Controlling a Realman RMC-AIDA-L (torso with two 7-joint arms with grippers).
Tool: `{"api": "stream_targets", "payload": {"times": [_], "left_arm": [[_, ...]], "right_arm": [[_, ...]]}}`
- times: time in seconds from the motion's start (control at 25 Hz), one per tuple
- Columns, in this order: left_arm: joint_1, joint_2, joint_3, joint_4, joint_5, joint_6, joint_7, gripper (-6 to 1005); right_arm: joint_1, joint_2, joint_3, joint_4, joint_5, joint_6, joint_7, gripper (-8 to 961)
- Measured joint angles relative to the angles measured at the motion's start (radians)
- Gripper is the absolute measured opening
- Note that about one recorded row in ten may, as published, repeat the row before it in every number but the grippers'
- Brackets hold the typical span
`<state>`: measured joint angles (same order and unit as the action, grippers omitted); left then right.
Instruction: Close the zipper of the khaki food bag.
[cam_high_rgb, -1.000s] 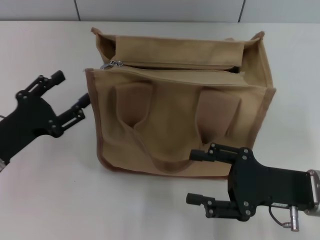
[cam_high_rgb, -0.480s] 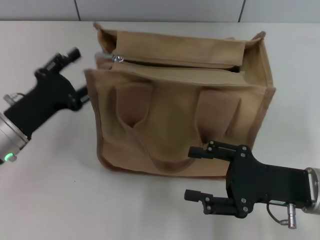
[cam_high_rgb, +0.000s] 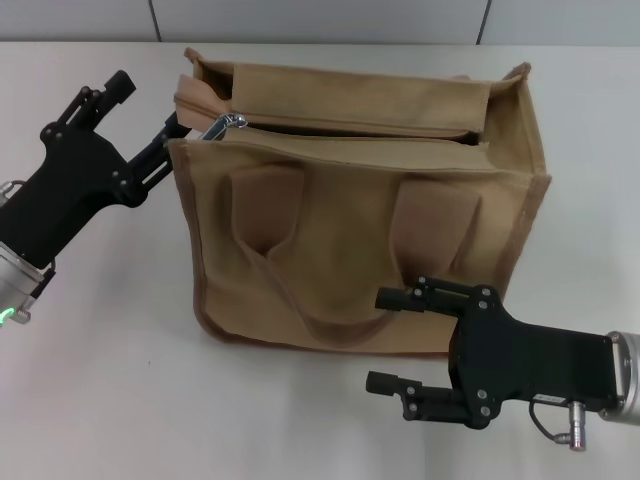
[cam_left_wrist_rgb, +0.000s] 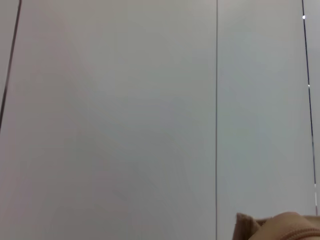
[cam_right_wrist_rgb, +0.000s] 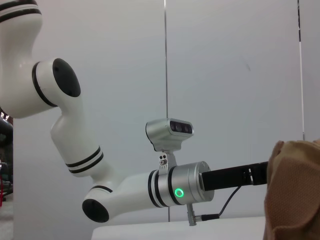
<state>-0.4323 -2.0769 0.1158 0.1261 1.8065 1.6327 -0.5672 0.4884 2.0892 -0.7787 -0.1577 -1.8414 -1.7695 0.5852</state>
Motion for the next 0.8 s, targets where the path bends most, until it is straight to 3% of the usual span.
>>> {"api": "stream_targets", "payload": {"times": [0.4, 0.8], "left_arm": [[-0.009, -0.002, 0.010, -0.036, 0.021, -0.043, 0.002, 779], [0.001, 0.002, 0.092, -0.026, 0.038, -0.081, 0.004, 777]], "right_arm": [[0.003, 0.002, 0.007, 0.001, 0.001, 0.010, -0.011, 732], [0.002, 0.002, 0.007, 0.002, 0.001, 0.017, -0.018, 731]]}}
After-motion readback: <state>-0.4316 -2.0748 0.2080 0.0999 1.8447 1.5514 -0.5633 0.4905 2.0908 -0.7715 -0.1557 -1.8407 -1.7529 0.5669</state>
